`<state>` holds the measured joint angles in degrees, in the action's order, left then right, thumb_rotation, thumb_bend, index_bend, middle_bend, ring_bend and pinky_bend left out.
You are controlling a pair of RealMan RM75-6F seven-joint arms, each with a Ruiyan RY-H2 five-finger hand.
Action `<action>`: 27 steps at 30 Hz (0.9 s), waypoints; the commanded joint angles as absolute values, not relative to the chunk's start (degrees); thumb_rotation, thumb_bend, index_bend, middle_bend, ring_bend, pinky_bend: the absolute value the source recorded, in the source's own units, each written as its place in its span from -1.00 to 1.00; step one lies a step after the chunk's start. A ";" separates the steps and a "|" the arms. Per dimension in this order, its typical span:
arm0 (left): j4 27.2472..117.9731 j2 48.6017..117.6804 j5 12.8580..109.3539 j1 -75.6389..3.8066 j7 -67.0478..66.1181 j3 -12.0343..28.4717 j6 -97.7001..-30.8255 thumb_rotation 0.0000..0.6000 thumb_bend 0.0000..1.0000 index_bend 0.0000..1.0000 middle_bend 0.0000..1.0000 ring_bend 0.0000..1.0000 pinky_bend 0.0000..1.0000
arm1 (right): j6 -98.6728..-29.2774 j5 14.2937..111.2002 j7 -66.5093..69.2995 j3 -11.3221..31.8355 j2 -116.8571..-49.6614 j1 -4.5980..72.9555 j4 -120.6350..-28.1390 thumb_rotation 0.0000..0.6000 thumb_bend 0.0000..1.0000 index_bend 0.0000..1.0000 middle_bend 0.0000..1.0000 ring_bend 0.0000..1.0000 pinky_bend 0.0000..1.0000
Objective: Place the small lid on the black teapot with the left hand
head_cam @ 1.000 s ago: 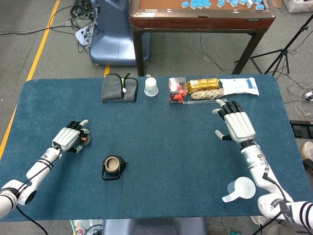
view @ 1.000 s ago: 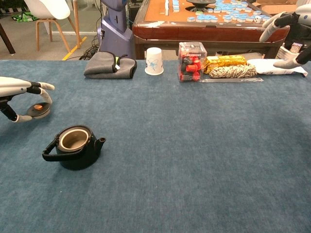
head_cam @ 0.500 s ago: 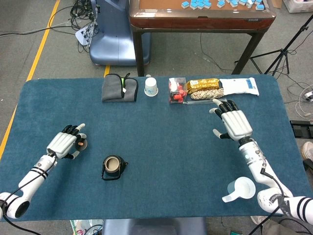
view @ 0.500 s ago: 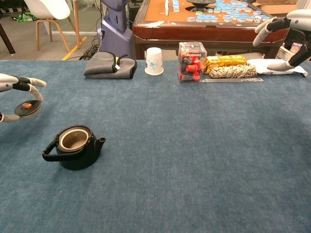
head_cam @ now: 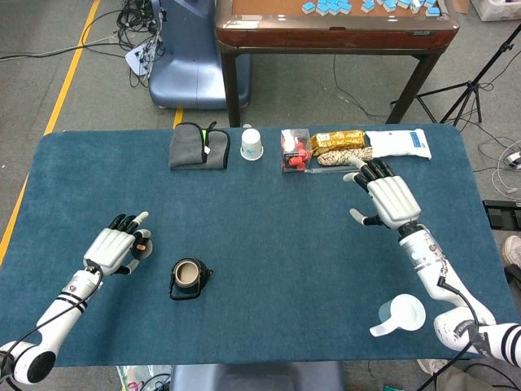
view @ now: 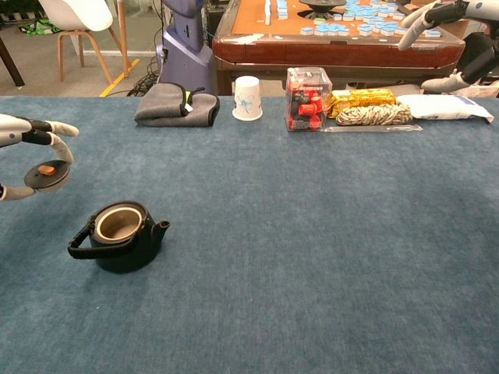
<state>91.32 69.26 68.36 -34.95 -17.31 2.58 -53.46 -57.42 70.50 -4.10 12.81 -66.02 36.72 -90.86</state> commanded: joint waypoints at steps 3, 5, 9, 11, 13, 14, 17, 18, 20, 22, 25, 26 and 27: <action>95.09 68.95 65.99 -33.99 -21.45 2.04 -55.51 1.00 -0.31 -0.38 -1.00 -1.00 -1.00 | -57.59 71.72 -2.43 12.62 -65.75 36.50 -90.24 1.00 -0.42 -0.47 -0.80 -0.81 -0.92; 96.04 68.96 65.43 -33.72 -22.37 1.86 -56.01 1.00 -0.31 -0.38 -1.00 -1.00 -1.00 | -57.55 72.21 -1.78 12.55 -65.83 36.53 -89.76 1.00 -0.42 -0.47 -0.80 -0.81 -0.92; 98.35 68.63 64.10 -33.61 -25.24 1.56 -56.85 1.00 -0.31 -0.38 -1.00 -1.00 -1.00 | -57.51 73.45 -0.67 12.32 -65.89 36.62 -88.83 1.00 -0.42 -0.47 -0.80 -0.81 -0.92; 99.68 68.35 63.40 -33.64 -26.67 1.51 -57.29 1.00 -0.31 -0.38 -1.00 -1.00 -1.00 | -57.36 73.86 0.12 12.23 -65.91 36.65 -88.41 1.00 -0.42 -0.47 -0.80 -0.81 -0.92; 101.27 68.04 62.53 -33.67 -28.46 1.34 -57.81 1.00 -0.31 -0.38 -1.00 -1.00 -1.00 | -57.17 74.30 1.10 12.11 -66.04 36.68 -87.68 1.00 -0.42 -0.47 -0.80 -0.81 -0.92; 102.14 67.93 62.05 -33.68 -29.64 1.20 -58.23 1.00 -0.31 -0.38 -1.00 -1.00 -1.00 | -57.10 74.58 1.78 12.04 -66.16 36.69 -87.23 1.00 -0.42 -0.47 -0.80 -0.81 -0.92; 104.29 67.85 60.76 -33.58 -32.23 0.92 -59.46 1.00 -0.31 -0.38 -1.00 -1.00 -1.00 | -56.90 75.46 3.49 11.88 -66.40 36.78 -86.10 1.00 -0.42 -0.47 -0.80 -0.81 -0.92; 104.88 67.86 60.41 -33.55 -32.96 0.85 -59.86 1.00 -0.31 -0.38 -1.00 -1.00 -1.00 | -56.85 75.76 3.93 11.80 -66.45 36.81 -85.79 1.00 -0.42 -0.47 -0.80 -0.81 -0.92; 106.25 67.89 59.70 -33.52 -34.42 0.81 -60.81 1.00 -0.31 -0.38 -1.00 -1.00 -1.00 | -56.84 76.53 4.84 11.59 -66.52 36.86 -85.18 1.00 -0.42 -0.47 -0.80 -0.81 -0.92; 107.41 67.88 59.15 -33.56 -35.72 0.80 -61.58 1.00 -0.31 -0.38 -1.00 -1.00 -1.00 | -56.93 77.14 5.63 11.42 -66.56 36.84 -84.78 1.00 -0.42 -0.47 -0.80 -0.81 -0.92; 109.22 68.06 58.02 -33.77 -37.66 0.89 -62.64 1.00 -0.31 -0.38 -1.00 -1.00 -1.00 | -56.99 77.94 6.92 11.16 -66.65 36.80 -84.00 1.00 -0.42 -0.47 -0.80 -0.81 -0.92; 109.67 68.21 57.67 -33.86 -38.17 0.95 -62.91 1.00 -0.31 -0.38 -1.00 -1.00 -1.00 | -56.89 78.12 7.30 11.06 -66.69 36.82 -83.72 1.00 -0.42 -0.47 -0.80 -0.81 -0.92; 110.18 68.48 57.26 -34.01 -38.71 1.05 -63.18 1.00 -0.31 -0.38 -1.00 -1.00 -1.00 | -56.76 78.34 7.79 10.95 -66.79 36.87 -83.33 1.00 -0.42 -0.47 -0.80 -0.81 -0.92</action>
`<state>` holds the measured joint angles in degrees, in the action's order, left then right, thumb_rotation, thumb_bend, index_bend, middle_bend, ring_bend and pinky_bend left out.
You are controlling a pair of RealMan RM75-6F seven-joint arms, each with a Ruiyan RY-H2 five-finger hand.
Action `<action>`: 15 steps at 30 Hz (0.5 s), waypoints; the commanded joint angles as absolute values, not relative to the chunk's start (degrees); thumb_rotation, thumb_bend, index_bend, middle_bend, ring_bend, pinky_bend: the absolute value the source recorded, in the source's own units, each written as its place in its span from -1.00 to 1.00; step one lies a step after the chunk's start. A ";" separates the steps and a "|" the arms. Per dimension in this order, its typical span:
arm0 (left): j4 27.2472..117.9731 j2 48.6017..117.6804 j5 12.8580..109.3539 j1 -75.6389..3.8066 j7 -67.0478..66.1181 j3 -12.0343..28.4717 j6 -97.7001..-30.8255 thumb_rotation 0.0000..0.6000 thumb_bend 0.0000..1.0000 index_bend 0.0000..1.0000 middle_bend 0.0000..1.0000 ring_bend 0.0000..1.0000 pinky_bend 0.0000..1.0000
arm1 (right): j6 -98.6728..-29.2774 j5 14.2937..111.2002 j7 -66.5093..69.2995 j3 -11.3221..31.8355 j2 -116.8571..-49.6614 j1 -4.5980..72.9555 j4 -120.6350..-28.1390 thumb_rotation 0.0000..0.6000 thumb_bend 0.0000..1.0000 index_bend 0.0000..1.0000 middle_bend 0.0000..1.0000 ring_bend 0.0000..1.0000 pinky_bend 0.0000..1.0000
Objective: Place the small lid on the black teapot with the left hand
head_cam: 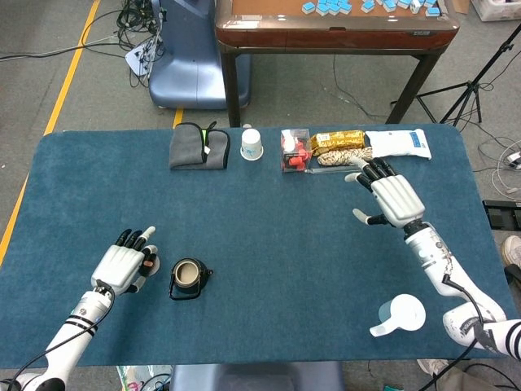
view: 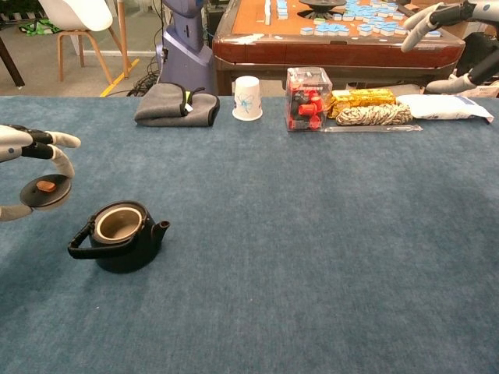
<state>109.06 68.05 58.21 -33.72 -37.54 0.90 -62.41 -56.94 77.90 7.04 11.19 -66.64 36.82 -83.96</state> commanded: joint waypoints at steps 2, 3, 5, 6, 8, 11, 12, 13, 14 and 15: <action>110.72 68.95 56.80 -34.25 -39.45 1.15 -63.54 1.00 -0.31 -0.38 -1.00 -1.00 -1.00 | -56.61 78.62 8.60 10.81 -66.96 36.91 -82.76 1.00 -0.42 -0.47 -0.80 -0.81 -0.92; 111.00 69.30 56.43 -34.42 -39.87 1.22 -63.69 1.00 -0.31 -0.38 -1.00 -1.00 -1.00 | -56.54 78.85 9.04 10.71 -67.01 36.94 -82.43 1.00 -0.42 -0.47 -0.80 -0.81 -0.92; 111.41 69.74 55.94 -34.72 -40.64 1.24 -63.88 1.00 -0.31 -0.38 -1.00 -1.00 -1.00 | -56.54 79.20 9.48 10.56 -67.00 36.95 -82.02 1.00 -0.42 -0.47 -0.80 -0.81 -0.92; 111.75 70.02 55.70 -34.92 -41.13 1.26 -64.04 1.00 -0.31 -0.38 -1.00 -1.00 -1.00 | -56.67 79.39 9.83 10.53 -66.92 36.91 -81.92 1.00 -0.42 -0.47 -0.80 -0.81 -0.92; 112.49 70.48 55.45 -35.24 -41.75 1.34 -64.32 1.00 -0.31 -0.38 -1.00 -1.00 -1.00 | -57.05 79.67 10.36 10.52 -66.74 36.76 -81.83 1.00 -0.42 -0.47 -0.80 -0.81 -0.92; 113.48 71.07 55.50 -35.58 -42.76 1.24 -64.86 1.00 -0.31 -0.38 -1.00 -1.00 -1.00 | -57.29 79.87 10.93 10.45 -66.56 36.60 -81.75 1.00 -0.42 -0.47 -0.80 -0.81 -0.92; 113.89 71.34 55.62 -35.67 -43.22 1.11 -65.14 1.00 -0.31 -0.38 -1.00 -1.00 -1.00 | -57.35 79.96 11.07 10.41 -66.51 36.56 -81.71 1.00 -0.42 -0.47 -0.80 -0.81 -0.92; 114.17 71.54 55.73 -35.70 -43.58 0.97 -65.38 1.00 -0.31 -0.38 -1.00 -1.00 -1.00 | -57.39 80.03 11.17 10.37 -66.47 36.53 -81.71 1.00 -0.42 -0.47 -0.80 -0.81 -0.92; 114.56 71.82 55.80 -35.70 -43.94 0.84 -65.76 1.00 -0.31 -0.38 -1.00 -1.00 -1.00 | -57.47 80.15 11.28 10.31 -66.43 36.49 -81.75 1.00 -0.42 -0.47 -0.80 -0.81 -0.92; 114.82 72.05 55.89 -35.70 -44.16 0.78 -66.05 1.00 -0.31 -0.38 -1.00 -1.00 -1.00 | -57.53 80.25 11.32 10.27 -66.41 36.47 -81.79 1.00 -0.42 -0.47 -0.80 -0.81 -0.92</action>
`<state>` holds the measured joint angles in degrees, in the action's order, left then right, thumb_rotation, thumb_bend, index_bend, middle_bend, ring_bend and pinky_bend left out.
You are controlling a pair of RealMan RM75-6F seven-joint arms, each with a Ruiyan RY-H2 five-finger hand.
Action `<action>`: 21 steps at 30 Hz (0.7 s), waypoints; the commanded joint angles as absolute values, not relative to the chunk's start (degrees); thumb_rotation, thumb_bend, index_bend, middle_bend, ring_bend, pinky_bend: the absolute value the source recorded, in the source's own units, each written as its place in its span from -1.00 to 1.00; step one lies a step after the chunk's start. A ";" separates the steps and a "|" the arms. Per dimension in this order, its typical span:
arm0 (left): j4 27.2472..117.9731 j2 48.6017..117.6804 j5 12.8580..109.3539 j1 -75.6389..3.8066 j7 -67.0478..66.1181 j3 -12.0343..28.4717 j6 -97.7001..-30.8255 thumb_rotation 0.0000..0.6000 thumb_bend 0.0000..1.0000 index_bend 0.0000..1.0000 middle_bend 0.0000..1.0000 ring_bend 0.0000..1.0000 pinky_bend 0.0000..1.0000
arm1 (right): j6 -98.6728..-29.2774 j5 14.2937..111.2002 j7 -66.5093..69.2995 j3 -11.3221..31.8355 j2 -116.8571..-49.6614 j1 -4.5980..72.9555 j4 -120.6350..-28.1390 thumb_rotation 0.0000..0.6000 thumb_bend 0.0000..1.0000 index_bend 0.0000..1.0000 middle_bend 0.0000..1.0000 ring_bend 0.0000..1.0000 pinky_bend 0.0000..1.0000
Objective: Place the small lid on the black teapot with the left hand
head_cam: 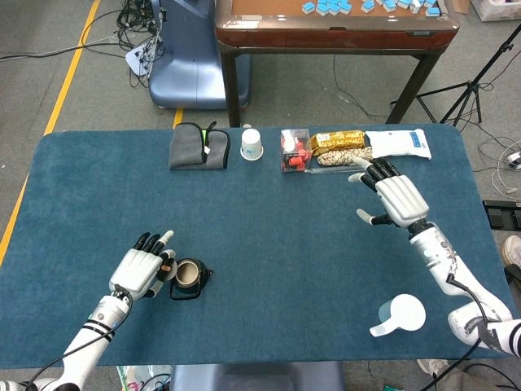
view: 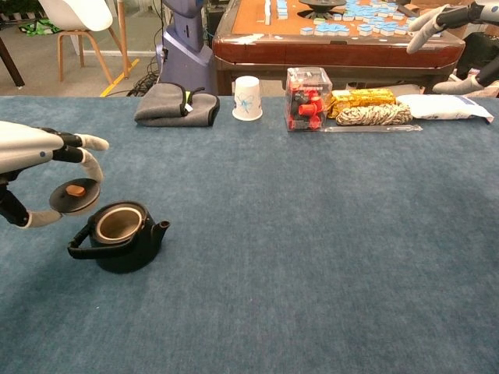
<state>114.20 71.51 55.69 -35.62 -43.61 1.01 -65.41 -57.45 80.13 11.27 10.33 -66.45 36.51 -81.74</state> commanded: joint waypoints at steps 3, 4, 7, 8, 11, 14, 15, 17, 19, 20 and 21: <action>115.33 72.95 56.28 -35.76 -44.49 0.72 -66.74 1.00 -0.31 -0.38 -1.00 -1.00 -1.00 | -57.76 80.62 11.54 10.13 -66.36 36.41 -82.00 1.00 -0.42 -0.47 -0.80 -0.81 -0.92; 115.37 73.22 56.37 -35.85 -44.66 0.70 -66.82 1.00 -0.31 -0.38 -1.00 -1.00 -1.00 | -57.82 80.72 11.57 10.08 -66.37 36.40 -82.03 1.00 -0.42 -0.47 -0.80 -0.81 -0.92; 115.37 74.06 56.29 -36.31 -45.46 0.71 -66.90 1.00 -0.31 -0.38 -1.00 -1.00 -1.00 | -57.94 80.96 11.83 9.90 -66.38 36.30 -82.00 1.00 -0.42 -0.47 -0.80 -0.81 -0.92; 115.34 74.31 56.12 -36.48 -45.67 0.78 -66.88 1.00 -0.31 -0.38 -1.00 -1.00 -1.00 | -57.97 81.01 11.89 9.84 -66.38 36.26 -81.90 1.00 -0.42 -0.47 -0.80 -0.81 -0.92; 114.88 75.33 55.21 -37.25 -46.32 1.13 -66.56 1.00 -0.31 -0.38 -1.00 -1.00 -1.00 | -58.02 81.01 12.32 9.68 -66.35 36.07 -81.36 1.00 -0.42 -0.47 -0.80 -0.81 -0.92; 114.27 76.33 54.25 -38.03 -46.78 1.44 -66.09 1.00 -0.31 -0.38 -1.00 -1.00 -1.00 | -58.09 81.03 12.89 9.55 -66.32 35.88 -80.78 1.00 -0.42 -0.47 -0.80 -0.81 -0.92; 114.11 76.63 53.95 -38.26 -46.89 1.52 -65.93 1.00 -0.31 -0.38 -1.00 -1.00 -1.00 | -58.13 81.08 13.06 9.50 -66.32 35.83 -80.63 1.00 -0.42 -0.47 -0.80 -0.81 -0.92; 113.79 77.16 53.47 -38.68 -47.16 1.65 -65.75 1.00 -0.31 -0.38 -1.00 -1.00 -1.00 | -58.23 81.21 13.44 9.41 -66.35 35.72 -80.33 1.00 -0.42 -0.47 -0.80 -0.81 -0.92; 113.38 77.77 52.99 -39.14 -47.38 1.75 -65.44 1.00 -0.31 -0.38 -1.00 -1.00 -1.00 | -58.27 81.33 13.83 9.30 -66.39 35.64 -80.03 1.00 -0.42 -0.47 -0.80 -0.81 -0.92; 113.12 78.04 52.72 -39.39 -47.52 1.80 -65.30 1.00 -0.31 -0.38 -1.00 -1.00 -1.00 | -58.28 81.40 14.01 9.23 -66.43 35.60 -79.82 1.00 -0.42 -0.47 -0.80 -0.81 -0.92; 112.84 78.32 52.38 -39.64 -47.65 1.85 -65.19 1.00 -0.31 -0.38 -1.00 -1.00 -1.00 | -58.28 81.49 14.23 9.14 -66.48 35.56 -79.56 1.00 -0.42 -0.47 -0.80 -0.81 -0.92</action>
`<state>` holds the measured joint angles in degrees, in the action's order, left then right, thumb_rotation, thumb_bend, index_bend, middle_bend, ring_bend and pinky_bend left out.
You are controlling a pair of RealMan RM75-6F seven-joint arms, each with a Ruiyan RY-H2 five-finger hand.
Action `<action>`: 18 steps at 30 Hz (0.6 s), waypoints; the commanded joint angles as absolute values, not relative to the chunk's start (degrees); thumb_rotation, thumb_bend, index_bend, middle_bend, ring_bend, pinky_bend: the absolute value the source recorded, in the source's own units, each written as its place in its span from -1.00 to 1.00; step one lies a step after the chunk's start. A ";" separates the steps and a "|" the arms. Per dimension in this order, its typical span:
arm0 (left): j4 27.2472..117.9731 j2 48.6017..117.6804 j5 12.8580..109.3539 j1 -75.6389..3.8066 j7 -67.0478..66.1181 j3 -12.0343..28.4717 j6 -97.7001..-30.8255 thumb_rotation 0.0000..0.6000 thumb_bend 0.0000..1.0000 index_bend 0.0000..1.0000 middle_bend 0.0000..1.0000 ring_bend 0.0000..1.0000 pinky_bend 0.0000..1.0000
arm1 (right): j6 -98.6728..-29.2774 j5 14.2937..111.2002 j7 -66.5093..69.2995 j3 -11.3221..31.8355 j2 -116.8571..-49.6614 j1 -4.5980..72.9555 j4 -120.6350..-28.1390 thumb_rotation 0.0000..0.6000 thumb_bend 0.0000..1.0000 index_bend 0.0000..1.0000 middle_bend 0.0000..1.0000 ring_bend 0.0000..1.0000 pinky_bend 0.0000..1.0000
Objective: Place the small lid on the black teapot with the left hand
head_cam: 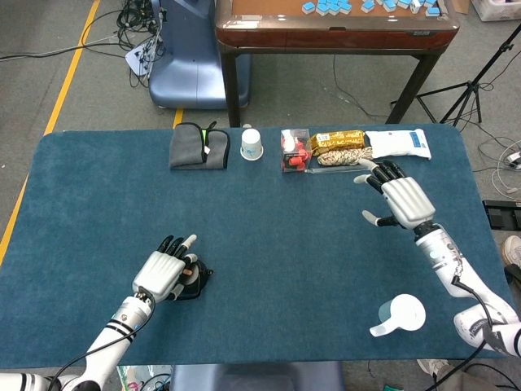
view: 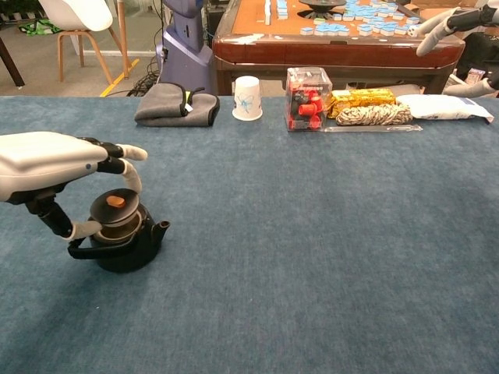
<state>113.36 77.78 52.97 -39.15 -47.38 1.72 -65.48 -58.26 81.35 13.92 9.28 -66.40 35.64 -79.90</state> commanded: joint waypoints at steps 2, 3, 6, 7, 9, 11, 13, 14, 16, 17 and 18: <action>112.42 78.74 51.86 -40.05 -47.67 1.98 -65.00 1.00 -0.31 -0.38 -1.00 -1.00 -1.00 | -58.31 81.60 14.66 9.05 -66.55 35.48 -79.14 1.00 -0.42 -0.47 -0.80 -0.81 -0.92; 112.24 78.90 51.71 -40.21 -47.67 2.02 -64.94 1.00 -0.31 -0.38 -1.00 -1.00 -1.00 | -58.37 81.62 14.81 9.03 -66.57 35.43 -78.95 1.00 -0.42 -0.47 -0.80 -0.81 -0.92; 111.67 79.42 51.25 -40.77 -47.60 2.13 -64.63 1.00 -0.31 -0.38 -1.00 -1.00 -1.00 | -58.54 81.72 15.33 8.94 -66.57 35.27 -78.54 1.00 -0.42 -0.47 -0.80 -0.81 -0.92; 111.50 79.57 51.13 -40.92 -47.51 2.16 -64.51 1.00 -0.31 -0.38 -1.00 -1.00 -1.00 | -58.57 81.78 15.42 8.89 -66.57 35.22 -78.43 1.00 -0.42 -0.47 -0.80 -0.81 -0.92; 111.01 79.81 51.00 -41.26 -47.34 2.18 -64.25 1.00 -0.31 -0.38 -1.00 -1.00 -1.00 | -58.54 81.83 15.64 8.75 -66.59 35.12 -78.21 1.00 -0.42 -0.47 -0.81 -0.81 -0.92; 110.59 79.86 50.84 -41.44 -46.99 2.19 -64.05 1.00 -0.31 -0.38 -1.00 -1.00 -1.00 | -58.45 81.78 15.79 8.67 -66.61 35.06 -77.99 1.00 -0.42 -0.47 -0.81 -0.81 -0.92; 110.11 79.76 50.61 -41.58 -46.48 2.18 -63.83 1.00 -0.31 -0.38 -1.00 -1.00 -1.00 | -58.37 81.66 15.88 8.66 -66.60 35.00 -77.77 1.00 -0.42 -0.47 -0.81 -0.81 -0.92; 109.97 79.70 50.61 -41.64 -46.32 2.13 -63.74 1.00 -0.31 -0.38 -1.00 -1.00 -1.00 | -58.35 81.60 15.87 8.68 -66.58 34.99 -77.70 1.00 -0.42 -0.47 -0.80 -0.81 -0.92; 109.70 79.63 50.74 -41.77 -45.85 2.00 -63.47 1.00 -0.31 -0.38 -1.00 -1.00 -1.00 | -58.34 81.48 15.80 8.78 -66.48 35.00 -77.77 1.00 -0.42 -0.47 -0.81 -0.81 -0.92; 109.55 79.61 50.84 -41.84 -45.73 1.94 -63.39 1.00 -0.31 -0.38 -1.00 -1.00 -1.00 | -58.35 81.45 15.72 8.82 -66.43 35.02 -77.85 1.00 -0.42 -0.47 -0.80 -0.81 -0.92; 109.40 79.58 50.92 -41.93 -45.61 1.85 -63.30 1.00 -0.31 -0.38 -1.00 -1.00 -1.00 | -58.44 81.46 15.61 8.88 -66.35 35.01 -78.04 1.00 -0.42 -0.47 -0.80 -0.81 -0.92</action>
